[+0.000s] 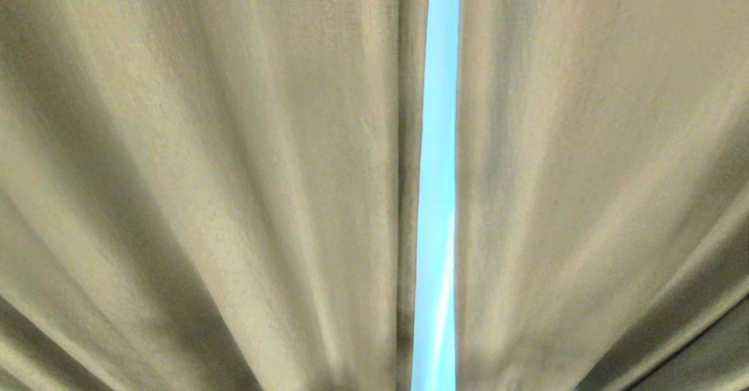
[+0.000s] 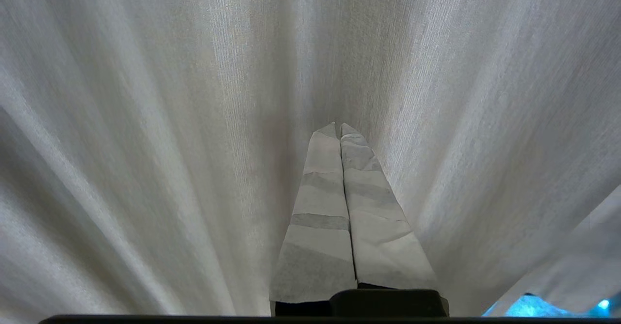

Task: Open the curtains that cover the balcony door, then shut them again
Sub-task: Pull the outer curtains open on both sides

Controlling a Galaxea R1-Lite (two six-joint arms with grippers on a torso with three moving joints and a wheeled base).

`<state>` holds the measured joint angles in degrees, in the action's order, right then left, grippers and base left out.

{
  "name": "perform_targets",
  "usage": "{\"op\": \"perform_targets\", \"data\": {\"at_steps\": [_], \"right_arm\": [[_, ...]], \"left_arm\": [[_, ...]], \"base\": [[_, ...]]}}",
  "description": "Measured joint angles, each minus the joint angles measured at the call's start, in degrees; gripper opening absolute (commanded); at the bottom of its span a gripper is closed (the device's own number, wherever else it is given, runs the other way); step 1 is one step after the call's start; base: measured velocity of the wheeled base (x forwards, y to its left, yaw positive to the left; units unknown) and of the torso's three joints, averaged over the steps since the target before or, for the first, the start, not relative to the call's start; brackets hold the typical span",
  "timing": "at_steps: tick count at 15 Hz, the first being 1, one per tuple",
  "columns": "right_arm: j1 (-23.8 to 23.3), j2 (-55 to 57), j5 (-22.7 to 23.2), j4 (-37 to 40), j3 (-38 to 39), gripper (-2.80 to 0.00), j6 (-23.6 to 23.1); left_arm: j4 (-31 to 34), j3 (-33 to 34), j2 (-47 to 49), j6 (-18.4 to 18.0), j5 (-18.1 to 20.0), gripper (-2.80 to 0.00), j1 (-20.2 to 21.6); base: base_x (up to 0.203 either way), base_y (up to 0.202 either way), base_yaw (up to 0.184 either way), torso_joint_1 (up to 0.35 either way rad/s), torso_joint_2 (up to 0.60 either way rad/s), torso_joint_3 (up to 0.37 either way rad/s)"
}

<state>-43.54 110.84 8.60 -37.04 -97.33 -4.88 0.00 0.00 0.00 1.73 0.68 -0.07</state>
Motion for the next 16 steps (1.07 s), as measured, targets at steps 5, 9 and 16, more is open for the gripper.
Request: {"op": "perform_targets", "data": {"at_steps": [5,9,16], "right_arm": [[-5.1,4.6,0.2,0.3,-4.1,-2.80,0.0],[-6.7,6.7,0.2,0.2,-5.7,-2.80,0.0],[-6.6,5.3,3.8,0.5,-3.6,-2.80,-0.2]], "left_arm": [[0.0,0.0,0.0,0.0,0.0,-2.80,0.0],[0.0,0.0,0.0,0.0,0.0,-2.80,0.0],[0.0,0.0,0.0,0.0,0.0,-2.80,0.0]], "base": [[0.000,0.000,0.000,0.000,0.00,0.000],[0.000,0.000,0.000,0.000,0.00,0.000],[0.000,0.000,0.000,0.000,0.00,0.000]]}}
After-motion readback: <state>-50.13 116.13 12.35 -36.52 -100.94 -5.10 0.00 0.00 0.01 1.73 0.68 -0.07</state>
